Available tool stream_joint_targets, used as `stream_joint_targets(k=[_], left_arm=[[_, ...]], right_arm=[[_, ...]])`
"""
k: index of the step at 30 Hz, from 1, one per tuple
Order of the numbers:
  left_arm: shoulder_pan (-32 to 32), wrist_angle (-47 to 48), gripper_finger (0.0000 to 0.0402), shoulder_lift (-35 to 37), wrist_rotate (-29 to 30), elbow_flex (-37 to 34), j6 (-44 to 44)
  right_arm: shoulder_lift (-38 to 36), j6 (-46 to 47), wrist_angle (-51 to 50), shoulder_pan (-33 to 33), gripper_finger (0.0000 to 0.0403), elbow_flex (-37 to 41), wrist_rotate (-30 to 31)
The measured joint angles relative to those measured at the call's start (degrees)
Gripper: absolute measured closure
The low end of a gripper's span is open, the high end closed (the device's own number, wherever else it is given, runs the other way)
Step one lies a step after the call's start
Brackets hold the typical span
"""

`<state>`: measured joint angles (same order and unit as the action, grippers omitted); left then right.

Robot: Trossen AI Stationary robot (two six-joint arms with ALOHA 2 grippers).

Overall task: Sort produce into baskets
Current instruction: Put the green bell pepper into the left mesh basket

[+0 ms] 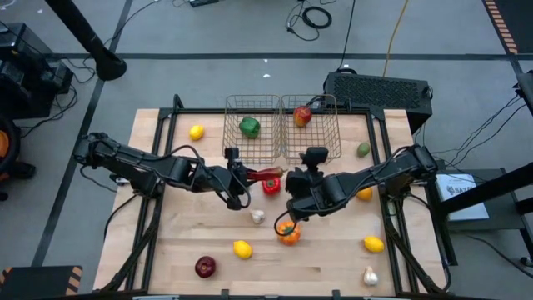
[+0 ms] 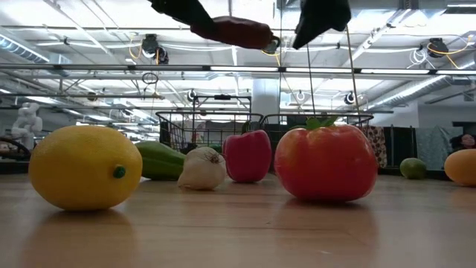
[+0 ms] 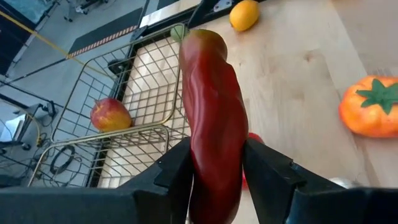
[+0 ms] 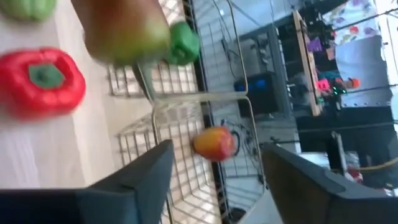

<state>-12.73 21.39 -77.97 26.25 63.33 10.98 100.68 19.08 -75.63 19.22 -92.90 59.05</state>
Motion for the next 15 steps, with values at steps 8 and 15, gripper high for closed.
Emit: stream_joint_targets(k=[8, 15], left_arm=[[3.5, 0.77, 0.0263, 0.0, 10.02, 0.0, 7.93], [15.16, -0.35, 0.0263, 0.0, 10.25, 0.0, 10.37]], right_arm=[[-4.84, 11.94, -11.65, 2.26, 0.0118, 0.0, 1.07], [-11.4, 19.96, -14.35, 4.59, 0.0132, 0.0, 1.05]])
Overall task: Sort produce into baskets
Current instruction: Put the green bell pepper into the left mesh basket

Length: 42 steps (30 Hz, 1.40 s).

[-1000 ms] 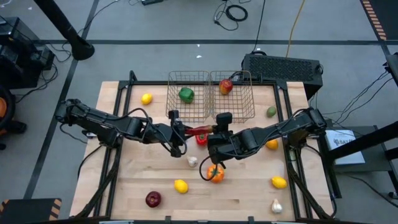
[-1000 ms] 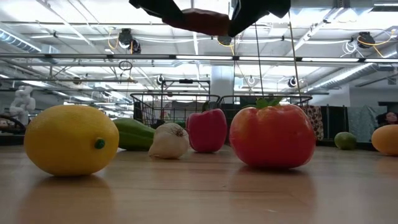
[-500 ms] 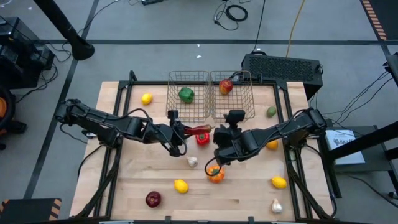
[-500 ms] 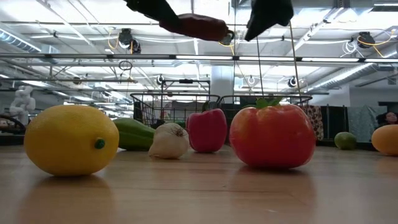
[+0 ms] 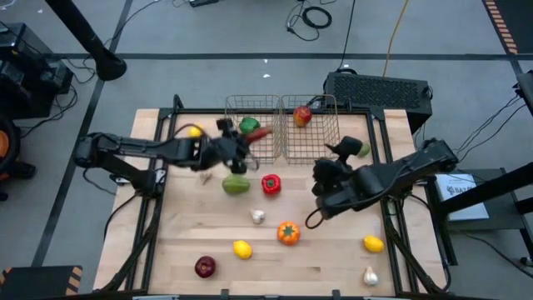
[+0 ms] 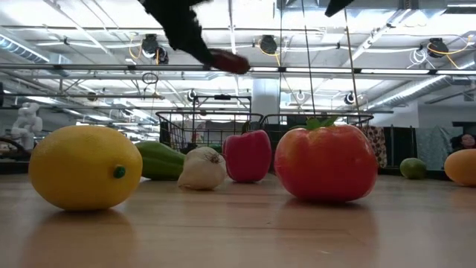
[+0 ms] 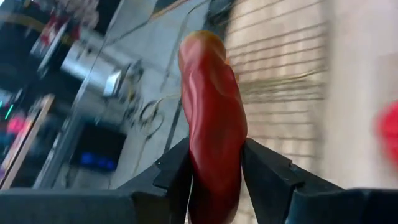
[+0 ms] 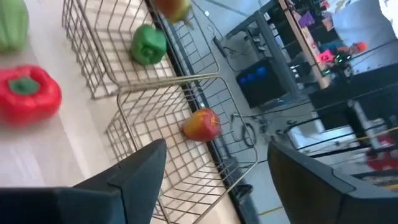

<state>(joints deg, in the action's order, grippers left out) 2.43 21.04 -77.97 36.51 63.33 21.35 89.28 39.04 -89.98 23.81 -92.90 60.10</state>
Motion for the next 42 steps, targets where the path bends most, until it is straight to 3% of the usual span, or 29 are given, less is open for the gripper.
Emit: stream_joint_targets(k=[4, 8, 13, 27, 35, 42], left_arm=[[7.26, -4.39, 0.0263, 0.0, -3.86, 0.0, -5.18], [12.51, -9.28, 0.0263, 0.0, -8.42, 0.0, -17.98], [15.45, -15.61, 0.0263, -1.92, -9.15, 0.02, -31.06], [16.8, -26.79, 0.0263, -19.6, -4.79, 0.0, -44.65], [19.37, -26.5, 0.0262, -23.21, -7.07, 0.0, -52.29], [20.79, -26.69, 0.0261, -23.21, -9.21, 0.02, -52.58]], right_arm=[[-1.83, 2.4, 0.0, 0.95, 0.0138, 0.0, -0.23], [-1.9, 2.76, 0.1, 1.07, 0.014, 0.0, -0.37], [-1.89, 2.48, 0.62, 1.05, 0.014, 0.0, -0.39], [-1.89, 2.14, 0.46, 2.56, 0.014, 0.0, -0.39], [-1.89, 2.15, 0.54, 2.56, 0.014, 0.0, -0.39], [-1.86, 2.15, 0.92, 2.56, 0.014, 0.0, -0.39]])
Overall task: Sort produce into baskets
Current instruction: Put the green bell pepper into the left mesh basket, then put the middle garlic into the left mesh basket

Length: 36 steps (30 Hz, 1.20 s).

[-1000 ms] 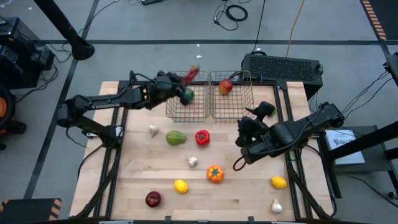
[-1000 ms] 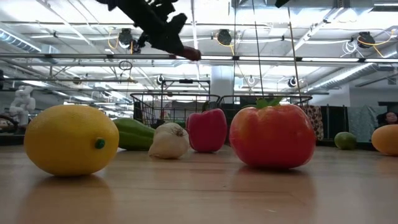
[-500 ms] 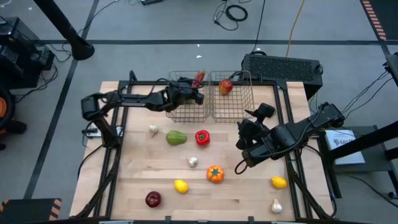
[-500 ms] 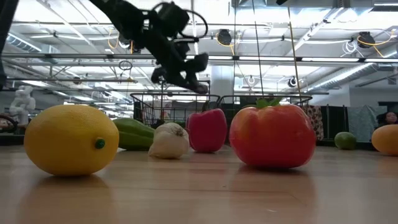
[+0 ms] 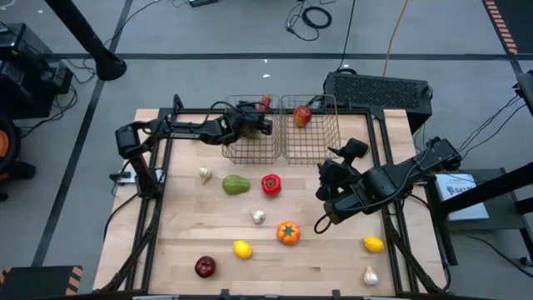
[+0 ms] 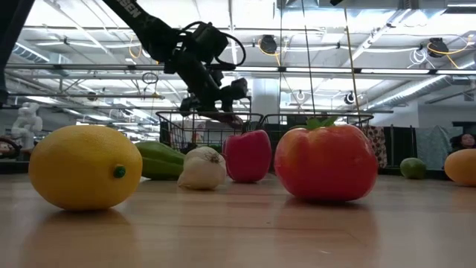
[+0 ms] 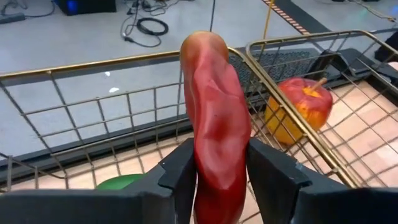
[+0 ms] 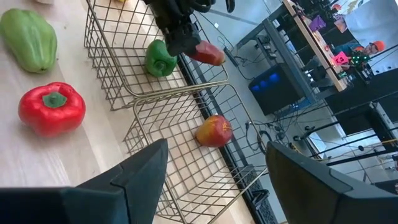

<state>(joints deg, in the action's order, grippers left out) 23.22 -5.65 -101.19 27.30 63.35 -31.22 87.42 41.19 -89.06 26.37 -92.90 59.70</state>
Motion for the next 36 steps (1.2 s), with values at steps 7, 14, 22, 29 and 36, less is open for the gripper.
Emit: stream_joint_targets(k=[7, 14, 22, 29, 36], left_arm=[[0.03, 0.06, 0.0209, 0.02, -0.54, 0.0, -0.02], [0.03, -0.95, 0.0189, 0.02, -0.26, 0.0, 1.26], [-1.86, 6.68, 0.0189, 10.36, -4.6, 0.72, 18.88], [-1.74, 19.43, 0.0189, 19.36, -5.53, 0.72, 31.13], [2.54, 19.24, 0.0205, 13.78, -10.77, 0.72, 36.15]], right_arm=[[0.0, 0.0, 0.02, 0.0, 0.014, 0.0, 0.0], [0.0, -0.02, 0.02, 0.0, 0.014, 0.0, 0.0], [0.0, 0.15, 0.12, 0.0, 0.014, 0.0, -1.86], [0.0, -0.27, 0.99, 0.0, 0.014, 0.02, -2.64], [0.0, -4.4, 6.69, 0.0, 0.014, 0.02, -3.06]])
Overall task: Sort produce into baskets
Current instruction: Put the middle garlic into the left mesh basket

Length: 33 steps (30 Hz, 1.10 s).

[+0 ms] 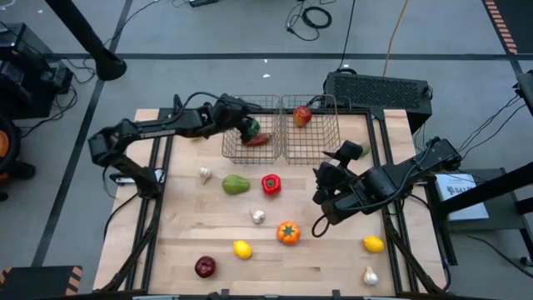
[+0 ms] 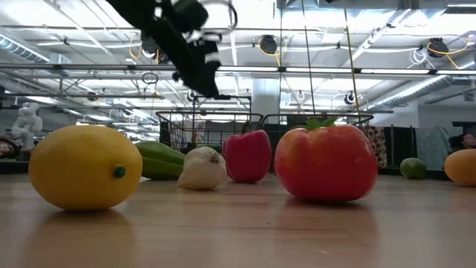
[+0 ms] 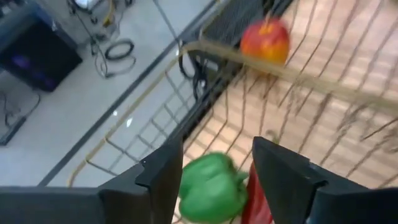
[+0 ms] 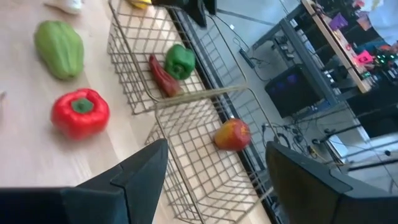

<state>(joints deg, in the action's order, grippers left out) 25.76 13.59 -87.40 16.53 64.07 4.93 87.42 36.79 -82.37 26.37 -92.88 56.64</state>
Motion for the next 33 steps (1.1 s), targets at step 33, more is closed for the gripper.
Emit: stream_joint_targets(k=[33], left_arm=[[0.37, 3.94, 0.0261, -14.42, -2.79, -0.04, -0.07]], right_arm=[[0.02, -10.66, 9.45, -0.96, 0.014, 0.0, 0.04]])
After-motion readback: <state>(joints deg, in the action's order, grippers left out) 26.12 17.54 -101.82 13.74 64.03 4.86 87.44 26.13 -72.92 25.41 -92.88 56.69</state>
